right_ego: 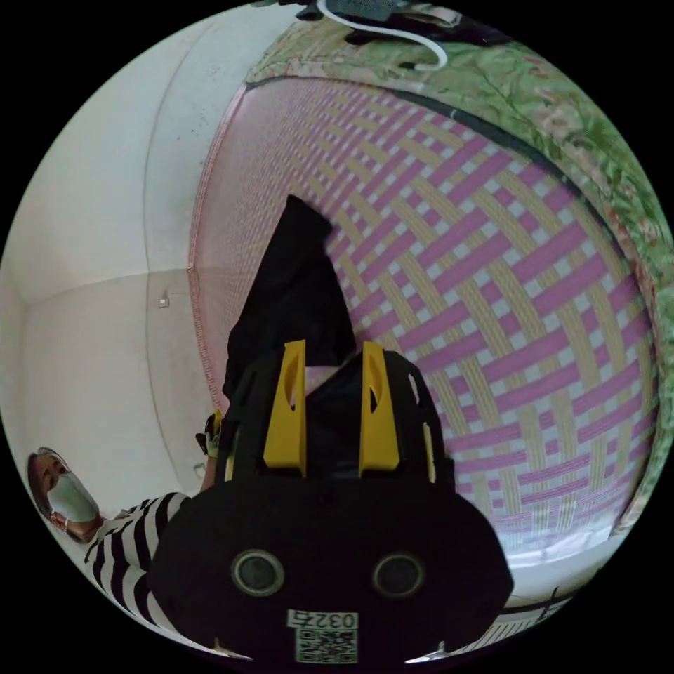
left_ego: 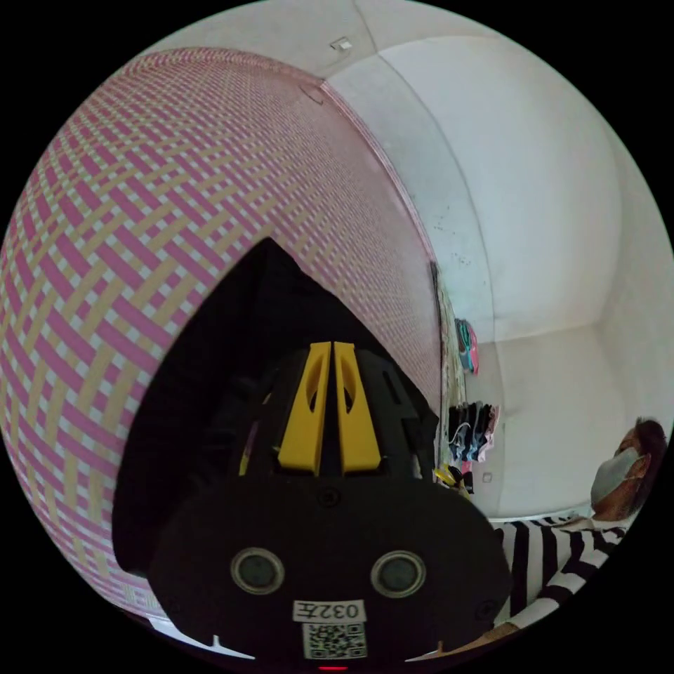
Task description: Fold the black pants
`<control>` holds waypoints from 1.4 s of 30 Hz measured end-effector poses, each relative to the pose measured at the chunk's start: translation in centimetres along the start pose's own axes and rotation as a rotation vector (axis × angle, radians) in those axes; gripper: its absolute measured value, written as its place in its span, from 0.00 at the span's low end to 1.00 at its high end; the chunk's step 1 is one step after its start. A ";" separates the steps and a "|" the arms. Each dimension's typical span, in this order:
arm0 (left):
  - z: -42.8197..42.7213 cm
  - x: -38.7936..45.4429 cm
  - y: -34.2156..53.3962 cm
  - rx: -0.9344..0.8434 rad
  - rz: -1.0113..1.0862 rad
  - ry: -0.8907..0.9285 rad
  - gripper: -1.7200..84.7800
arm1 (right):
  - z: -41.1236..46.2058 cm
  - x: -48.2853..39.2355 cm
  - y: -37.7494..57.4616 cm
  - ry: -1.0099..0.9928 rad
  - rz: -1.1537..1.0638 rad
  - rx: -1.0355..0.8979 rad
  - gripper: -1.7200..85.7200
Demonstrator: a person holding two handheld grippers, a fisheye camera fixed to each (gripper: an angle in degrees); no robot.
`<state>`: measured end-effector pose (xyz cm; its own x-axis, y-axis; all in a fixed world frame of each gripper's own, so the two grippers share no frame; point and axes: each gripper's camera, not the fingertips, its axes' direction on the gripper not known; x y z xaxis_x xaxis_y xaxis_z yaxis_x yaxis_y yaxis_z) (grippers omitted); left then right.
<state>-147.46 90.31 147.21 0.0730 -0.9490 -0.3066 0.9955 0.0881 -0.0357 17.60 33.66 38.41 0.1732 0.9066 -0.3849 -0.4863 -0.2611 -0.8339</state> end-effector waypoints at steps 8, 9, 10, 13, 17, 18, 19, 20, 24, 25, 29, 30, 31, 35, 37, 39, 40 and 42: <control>6.3 1.7 2.1 -0.106 0.014 -0.012 0.01 | 3.1 0.8 -1.5 -0.105 0.030 -0.047 0.15; 6.7 1.5 2.0 -0.106 0.009 -0.006 0.01 | 3.5 1.0 -2.0 -0.106 0.057 -0.047 0.14; 7.0 1.2 1.9 -0.111 -0.003 -0.012 0.01 | 3.8 1.3 -2.5 -0.094 0.086 -0.043 0.14; 7.7 0.4 1.4 -0.113 -0.033 -0.027 0.01 | 4.3 1.6 -3.8 -0.094 0.114 -0.016 0.09; 8.1 -0.9 0.7 -0.118 -0.064 -0.067 0.01 | 2.8 -2.8 -6.1 -0.161 -0.064 0.039 0.05; 8.1 -1.5 0.4 -0.124 -0.083 -0.093 0.01 | 1.4 -5.7 -6.6 -0.151 -0.179 0.064 0.05; 8.1 -2.3 0.1 -0.130 -0.103 -0.101 0.01 | -0.3 -8.6 -6.7 -0.116 -0.288 0.100 0.04; 8.0 -2.7 0.0 -0.132 -0.112 -0.102 0.01 | -1.2 -9.9 -6.6 -0.099 -0.341 0.121 0.04; 7.2 -5.0 -0.3 -0.128 -0.165 -0.086 0.01 | -6.3 -11.2 -6.0 -0.091 -0.473 0.199 0.03; 7.0 -5.4 -0.2 -0.133 -0.172 -0.099 0.01 | -6.5 -9.0 -6.3 -0.093 -0.434 0.182 0.03; 7.2 -6.5 -0.3 -0.147 -0.166 -0.083 0.01 | -2.6 1.4 -7.6 -0.030 -0.158 0.061 0.02; 7.2 -6.7 -0.4 -0.146 -0.174 -0.077 0.01 | -0.6 4.4 -7.7 0.004 -0.089 0.015 0.02; 7.2 -6.9 -0.6 -0.155 -0.179 -0.079 0.01 | 1.3 6.6 -7.6 0.053 -0.041 -0.051 0.02; 7.4 -6.7 -1.5 -0.199 -0.152 -0.122 0.01 | 2.8 9.3 -6.7 0.056 -0.016 -0.030 0.03; 7.7 -6.6 -1.9 -0.218 -0.134 -0.142 0.01 | 2.9 10.2 -6.5 0.041 -0.013 -0.003 0.03; 7.8 -6.4 -2.1 -0.217 -0.130 -0.139 0.01 | 3.5 10.1 -6.7 0.077 -0.030 0.003 0.04; 7.8 -5.8 -2.2 -0.195 -0.093 -0.119 0.01 | 3.9 9.8 -6.9 0.106 -0.045 0.014 0.05; 7.9 -5.1 -2.5 -0.158 -0.062 -0.085 0.01 | 4.2 9.3 -7.0 0.196 0.000 0.025 0.09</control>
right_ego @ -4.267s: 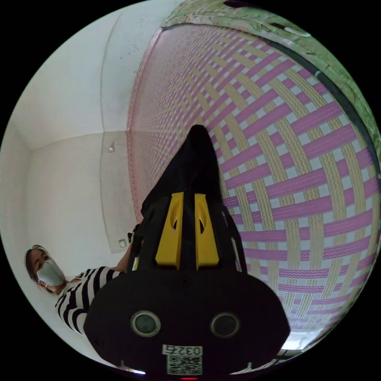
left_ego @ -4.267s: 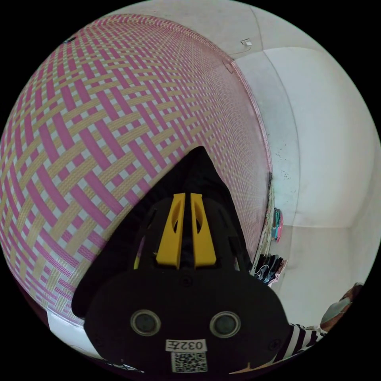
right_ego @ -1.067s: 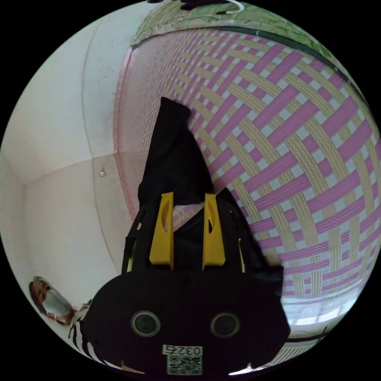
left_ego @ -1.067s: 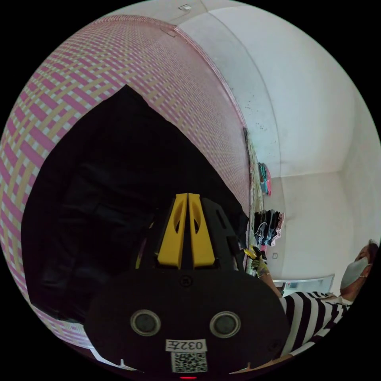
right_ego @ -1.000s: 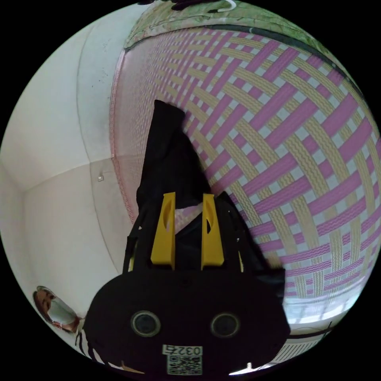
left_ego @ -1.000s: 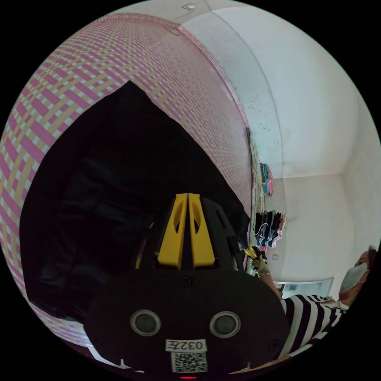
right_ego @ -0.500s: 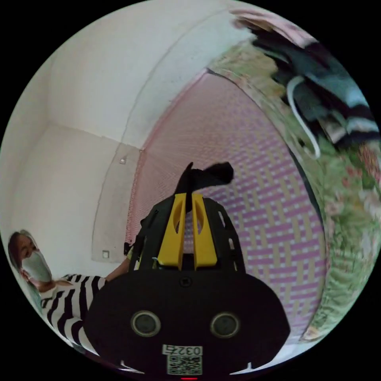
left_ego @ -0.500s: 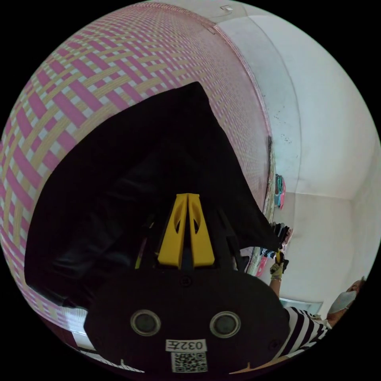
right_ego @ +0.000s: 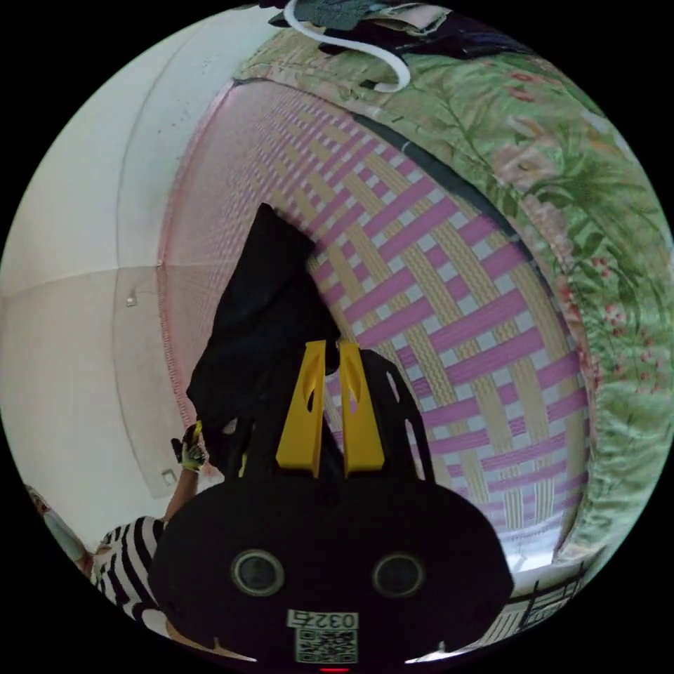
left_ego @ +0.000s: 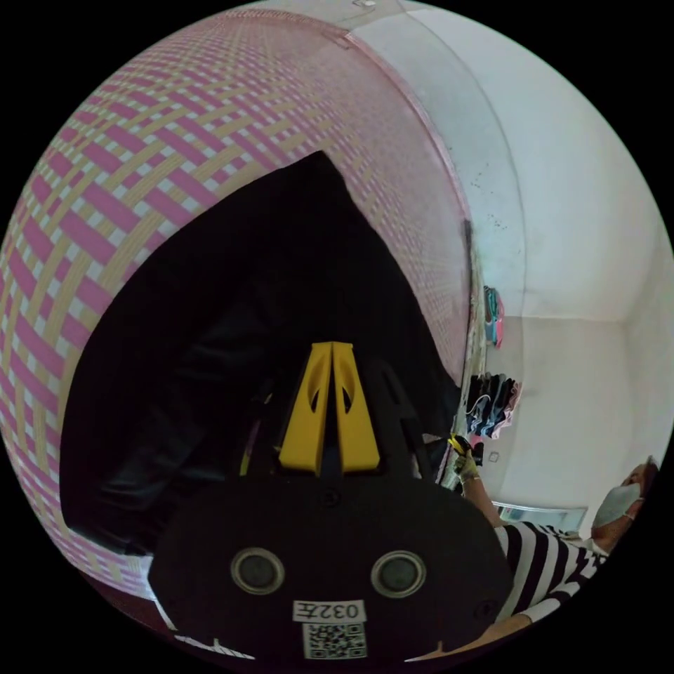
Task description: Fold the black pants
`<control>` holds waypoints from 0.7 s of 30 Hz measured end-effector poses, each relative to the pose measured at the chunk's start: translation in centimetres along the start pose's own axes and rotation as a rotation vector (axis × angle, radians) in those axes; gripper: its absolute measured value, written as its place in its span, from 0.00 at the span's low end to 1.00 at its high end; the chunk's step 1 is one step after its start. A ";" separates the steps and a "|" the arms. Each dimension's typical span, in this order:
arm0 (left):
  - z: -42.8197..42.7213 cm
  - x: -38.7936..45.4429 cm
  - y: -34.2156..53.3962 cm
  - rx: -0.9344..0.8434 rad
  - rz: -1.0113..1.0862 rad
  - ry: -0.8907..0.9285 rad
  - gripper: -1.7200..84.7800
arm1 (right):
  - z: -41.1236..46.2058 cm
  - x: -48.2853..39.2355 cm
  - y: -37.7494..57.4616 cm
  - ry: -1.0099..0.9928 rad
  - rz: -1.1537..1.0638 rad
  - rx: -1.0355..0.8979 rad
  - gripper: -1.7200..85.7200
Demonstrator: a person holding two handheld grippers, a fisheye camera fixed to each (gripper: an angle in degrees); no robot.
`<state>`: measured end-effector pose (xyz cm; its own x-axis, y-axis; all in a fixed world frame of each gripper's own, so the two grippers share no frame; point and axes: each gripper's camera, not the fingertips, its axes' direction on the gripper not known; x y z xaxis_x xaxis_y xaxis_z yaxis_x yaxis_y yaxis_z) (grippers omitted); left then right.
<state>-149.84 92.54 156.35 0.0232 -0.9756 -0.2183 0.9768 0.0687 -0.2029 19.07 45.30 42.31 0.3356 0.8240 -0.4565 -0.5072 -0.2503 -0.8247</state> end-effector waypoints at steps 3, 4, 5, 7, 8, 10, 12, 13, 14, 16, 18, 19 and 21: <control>-0.3 0.6 -0.7 0.081 0.006 0.049 0.01 | -1.6 -4.3 0.6 0.300 -0.034 0.196 0.12; -0.1 0.5 -1.4 0.093 0.000 0.076 0.01 | -1.4 -6.3 0.4 0.294 -0.117 0.242 0.11; 0.1 0.5 -1.7 0.093 -0.005 0.083 0.01 | -1.0 -7.3 0.2 0.264 -0.168 0.244 0.10; 1.1 0.3 -3.3 0.080 -0.030 0.038 0.01 | 1.8 -10.1 -1.6 0.179 -0.306 0.164 0.08; 1.3 0.3 -3.7 0.080 -0.032 0.021 0.01 | 2.6 -10.6 -2.1 0.186 -0.322 0.146 0.08; 1.7 0.3 -4.8 0.100 -0.042 -0.064 0.01 | 5.6 -11.7 -3.9 0.214 -0.355 0.097 0.07; 2.0 -0.2 -5.3 0.111 -0.063 -0.138 0.01 | 7.8 -11.8 -5.1 0.228 -0.355 0.063 0.06; 2.2 -0.5 -5.6 0.109 -0.042 -0.142 0.01 | 8.9 -11.6 -5.8 0.249 -0.342 0.051 0.05; 2.1 -0.6 -5.7 0.113 -0.030 -0.143 0.01 | 9.4 -11.6 -6.1 0.254 -0.337 0.054 0.04; 1.5 -0.8 -6.1 0.132 0.001 -0.199 0.01 | 10.3 -11.4 -7.0 0.270 -0.324 0.090 0.02; 1.0 -0.9 -6.4 0.153 -0.003 -0.240 0.01 | 10.6 -11.4 -7.7 0.258 -0.315 0.114 0.01; 0.7 -1.2 -6.7 0.165 -0.019 -0.244 0.01 | 10.7 -11.3 -8.3 0.248 -0.284 0.129 0.01; 0.2 -1.6 -7.0 0.192 -0.050 -0.240 0.01 | 10.8 -11.2 -8.9 0.238 -0.244 0.160 0.01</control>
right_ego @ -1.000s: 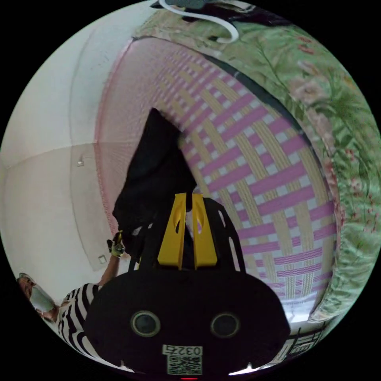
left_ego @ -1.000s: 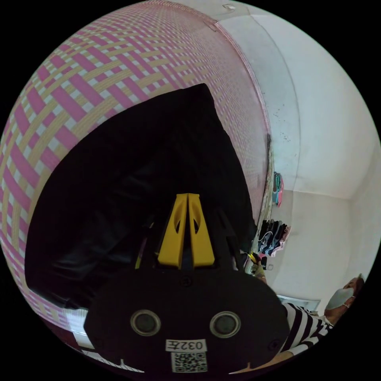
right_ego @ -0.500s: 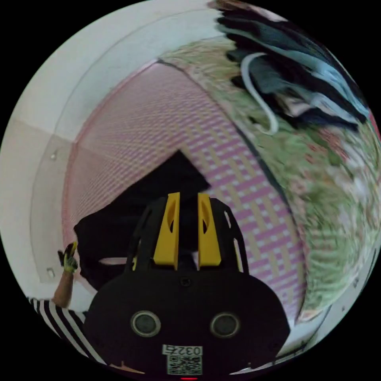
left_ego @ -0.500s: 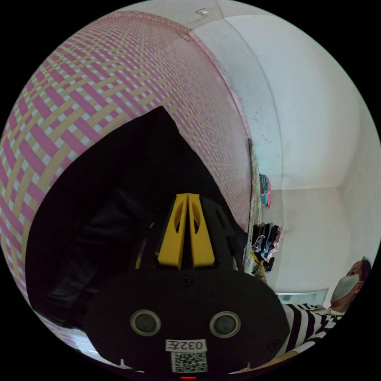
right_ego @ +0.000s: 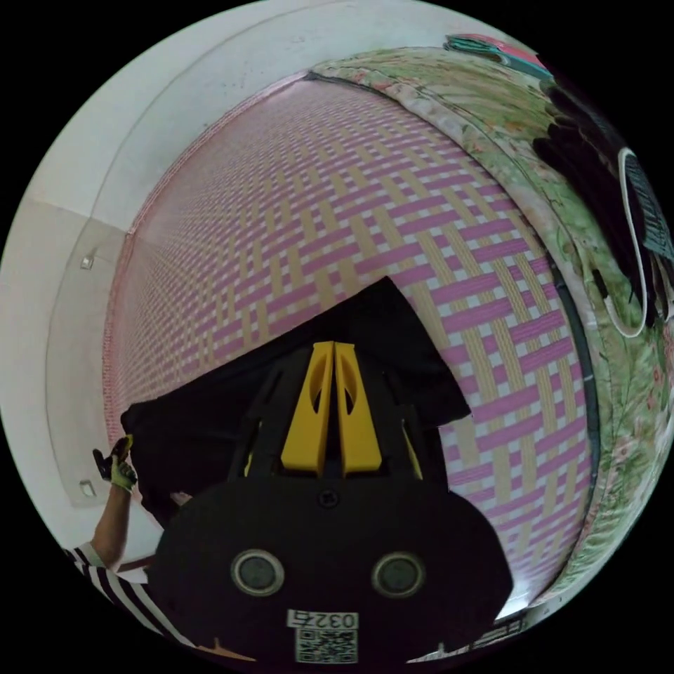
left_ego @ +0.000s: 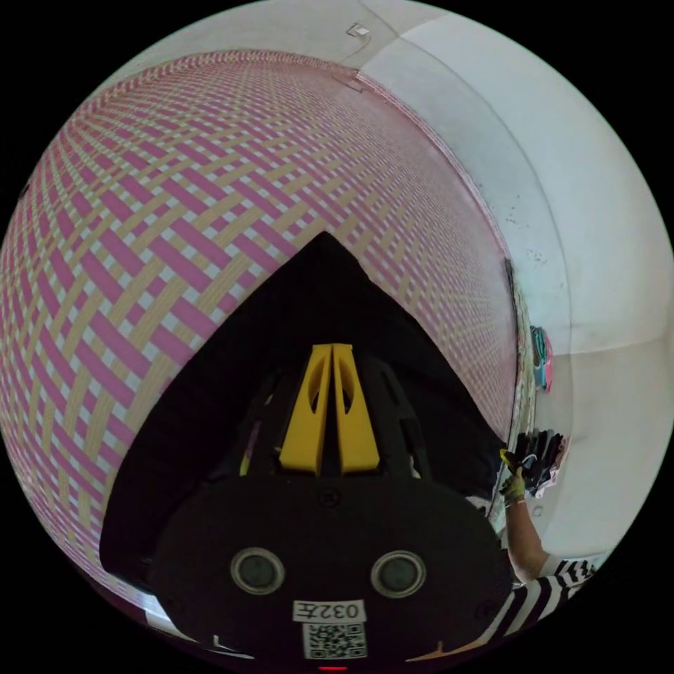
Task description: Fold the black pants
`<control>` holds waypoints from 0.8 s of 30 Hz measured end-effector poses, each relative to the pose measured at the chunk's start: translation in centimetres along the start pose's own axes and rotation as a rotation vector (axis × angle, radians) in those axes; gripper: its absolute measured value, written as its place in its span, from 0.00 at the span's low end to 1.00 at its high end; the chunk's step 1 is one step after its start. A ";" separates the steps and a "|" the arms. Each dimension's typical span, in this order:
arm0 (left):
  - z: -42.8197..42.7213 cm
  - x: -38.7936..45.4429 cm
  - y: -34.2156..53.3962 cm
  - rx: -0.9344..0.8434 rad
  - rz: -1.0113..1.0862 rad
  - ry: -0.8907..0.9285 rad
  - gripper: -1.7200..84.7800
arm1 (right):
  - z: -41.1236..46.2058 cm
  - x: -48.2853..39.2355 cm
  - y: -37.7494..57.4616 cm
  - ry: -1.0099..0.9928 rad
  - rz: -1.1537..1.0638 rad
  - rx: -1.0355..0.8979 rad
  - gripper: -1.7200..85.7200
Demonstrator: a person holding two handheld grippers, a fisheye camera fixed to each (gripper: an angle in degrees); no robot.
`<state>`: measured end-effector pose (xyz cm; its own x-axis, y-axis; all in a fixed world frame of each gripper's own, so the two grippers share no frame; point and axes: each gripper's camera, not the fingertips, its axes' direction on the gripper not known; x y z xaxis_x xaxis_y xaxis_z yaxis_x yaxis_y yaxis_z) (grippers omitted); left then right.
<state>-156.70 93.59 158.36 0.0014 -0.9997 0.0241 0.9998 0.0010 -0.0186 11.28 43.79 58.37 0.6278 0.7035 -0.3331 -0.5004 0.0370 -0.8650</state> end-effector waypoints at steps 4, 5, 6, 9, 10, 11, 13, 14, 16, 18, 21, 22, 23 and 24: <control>-0.7 -1.1 -0.5 -0.047 -0.013 0.048 0.01 | -0.2 0.7 -0.2 -0.058 0.028 -0.009 0.01; -1.3 -1.3 -0.3 -0.042 -0.008 0.045 0.01 | -0.6 1.0 0.2 -0.081 0.023 0.001 0.01; -3.1 -1.7 0.5 -0.017 0.018 0.056 0.01 | -2.0 1.7 1.5 -0.145 0.013 0.036 0.01; -8.7 -5.0 4.1 0.036 0.031 0.174 0.01 | -5.7 4.5 6.6 -0.282 -0.020 0.094 0.01; -11.3 -7.0 6.2 0.063 0.007 0.180 0.01 | -7.0 6.0 9.2 -0.291 -0.019 0.098 0.01; -12.5 -8.1 7.4 0.072 -0.007 0.186 0.01 | -7.7 6.9 10.7 -0.294 -0.016 0.096 0.01; -17.3 -13.3 12.2 0.096 -0.105 0.192 0.03 | -9.9 10.8 17.0 -0.288 0.047 0.075 0.01; -18.5 -14.5 13.6 0.110 -0.130 0.189 0.03 | -10.4 11.9 18.6 -0.288 0.071 0.074 0.01; -22.4 -19.4 18.8 0.146 -0.237 0.175 0.05 | -12.8 16.0 25.0 -0.279 0.172 0.106 0.02; -23.8 -22.7 22.2 0.144 -0.326 0.204 0.07 | -14.2 19.1 29.3 -0.278 0.264 0.132 0.03; -24.4 -25.6 25.9 0.153 -0.392 0.313 0.09 | -15.9 23.6 34.8 -0.356 0.402 0.186 0.06; -24.3 -26.0 26.5 0.148 -0.401 0.336 0.10 | -16.2 25.1 36.4 -0.389 0.451 0.199 0.07; -24.2 -26.1 26.6 0.144 -0.405 0.349 0.10 | -16.4 25.8 37.1 -0.403 0.472 0.203 0.08; -23.8 -26.3 26.6 0.132 -0.409 0.378 0.12 | -16.7 26.9 38.3 -0.421 0.504 0.210 0.08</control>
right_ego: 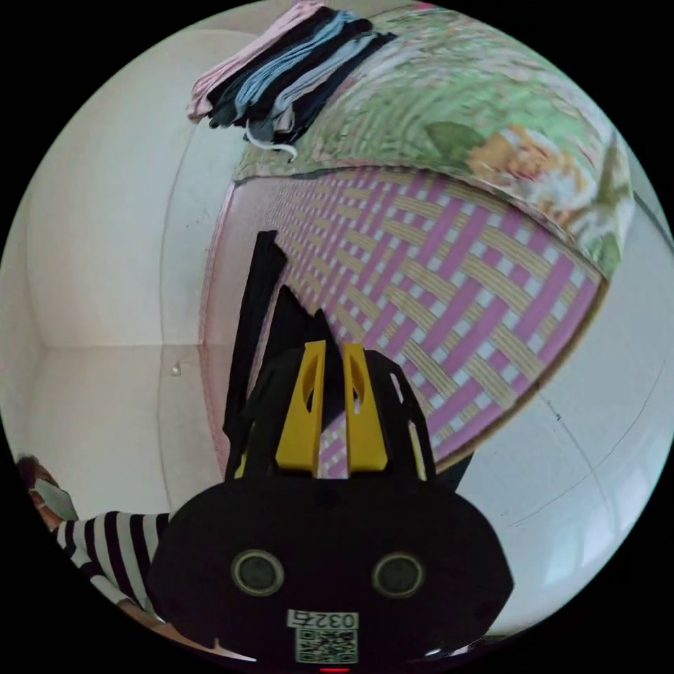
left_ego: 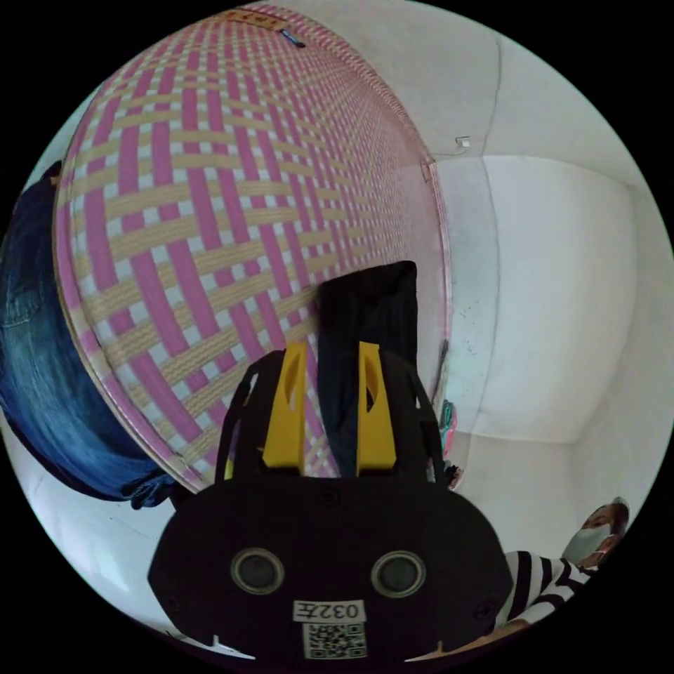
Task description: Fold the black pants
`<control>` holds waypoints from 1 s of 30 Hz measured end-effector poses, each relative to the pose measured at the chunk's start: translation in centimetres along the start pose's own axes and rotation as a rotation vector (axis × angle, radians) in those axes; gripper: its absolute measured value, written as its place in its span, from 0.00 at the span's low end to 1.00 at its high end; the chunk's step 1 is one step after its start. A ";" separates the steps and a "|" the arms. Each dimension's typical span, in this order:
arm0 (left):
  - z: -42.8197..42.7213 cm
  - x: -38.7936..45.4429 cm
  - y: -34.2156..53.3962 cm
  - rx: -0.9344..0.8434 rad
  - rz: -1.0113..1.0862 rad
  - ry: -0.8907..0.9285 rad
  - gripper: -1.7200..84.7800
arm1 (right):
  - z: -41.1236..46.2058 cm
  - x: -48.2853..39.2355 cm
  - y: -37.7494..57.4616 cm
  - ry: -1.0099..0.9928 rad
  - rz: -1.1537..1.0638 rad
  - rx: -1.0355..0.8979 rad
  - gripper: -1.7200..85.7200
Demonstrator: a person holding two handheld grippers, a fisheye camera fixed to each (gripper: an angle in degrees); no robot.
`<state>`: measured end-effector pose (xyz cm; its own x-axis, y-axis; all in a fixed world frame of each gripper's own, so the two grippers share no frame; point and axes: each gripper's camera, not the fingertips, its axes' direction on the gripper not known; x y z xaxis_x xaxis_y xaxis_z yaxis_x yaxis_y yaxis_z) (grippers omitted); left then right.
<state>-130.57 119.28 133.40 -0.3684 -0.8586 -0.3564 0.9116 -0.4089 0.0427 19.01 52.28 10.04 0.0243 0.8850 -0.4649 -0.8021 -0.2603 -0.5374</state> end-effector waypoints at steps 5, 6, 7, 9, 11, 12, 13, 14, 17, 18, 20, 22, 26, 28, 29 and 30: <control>-0.4 1.6 -1.4 -0.012 0.031 -0.016 0.13 | -2.0 2.8 0.8 -0.007 0.048 -0.047 0.10; -0.4 2.3 -1.8 -0.033 0.053 -0.008 0.13 | -2.2 3.4 1.0 -0.020 0.051 -0.063 0.11; -0.2 3.0 -2.2 -0.061 0.075 -0.020 0.13 | -2.2 3.9 1.0 -0.034 0.056 -0.087 0.12; -0.1 3.6 -2.4 -0.099 0.080 -0.059 0.12 | -1.6 4.5 1.1 -0.074 0.060 -0.134 0.13; -0.3 3.8 -2.6 -0.107 0.067 -0.056 0.12 | -0.9 4.4 1.3 -0.110 0.041 -0.170 0.13; -0.5 3.7 -2.8 -0.112 0.047 -0.042 0.10 | -0.5 4.2 1.4 -0.105 0.027 -0.185 0.13; -0.9 3.6 -3.1 -0.113 0.027 -0.030 0.09 | -0.2 4.1 1.5 -0.096 0.027 -0.185 0.12; -1.1 3.6 -3.2 -0.110 0.023 -0.022 0.08 | -0.1 4.1 1.5 -0.099 0.029 -0.184 0.12; -3.0 3.8 -3.6 -0.056 -0.002 -0.023 0.03 | 0.5 4.1 1.2 -0.145 0.035 -0.189 0.11; -3.4 3.8 -3.8 -0.056 -0.032 -0.032 0.02 | 0.8 4.0 0.8 -0.139 0.035 -0.190 0.09; -4.1 3.8 -4.1 -0.055 -0.074 -0.010 0.01 | 1.1 3.3 0.0 -0.137 0.025 -0.185 0.06; -5.0 3.8 -4.8 -0.045 -0.144 0.082 0.01 | 1.3 1.1 -1.6 -0.139 -0.006 -0.173 0.02; -6.3 4.1 -5.5 0.000 -0.249 0.299 0.00 | 0.3 -6.9 -4.5 -0.191 -0.206 -0.154 0.01; -7.5 5.2 -6.1 0.009 -0.242 0.408 0.00 | -2.3 -13.2 -5.4 -0.238 -0.372 -0.092 0.01; -7.9 5.5 -6.2 0.006 -0.232 0.428 0.00 | -3.2 -14.6 -5.5 -0.251 -0.409 -0.073 0.01; -8.7 6.1 -6.4 -0.002 -0.211 0.458 0.00 | -5.0 -16.9 -5.5 -0.264 -0.472 -0.032 0.01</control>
<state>-137.06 119.29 122.85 -0.4269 -0.5336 -0.7301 0.8267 -0.5576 -0.0759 26.00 36.89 17.36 0.2232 0.9745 0.0226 -0.7218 0.1808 -0.6681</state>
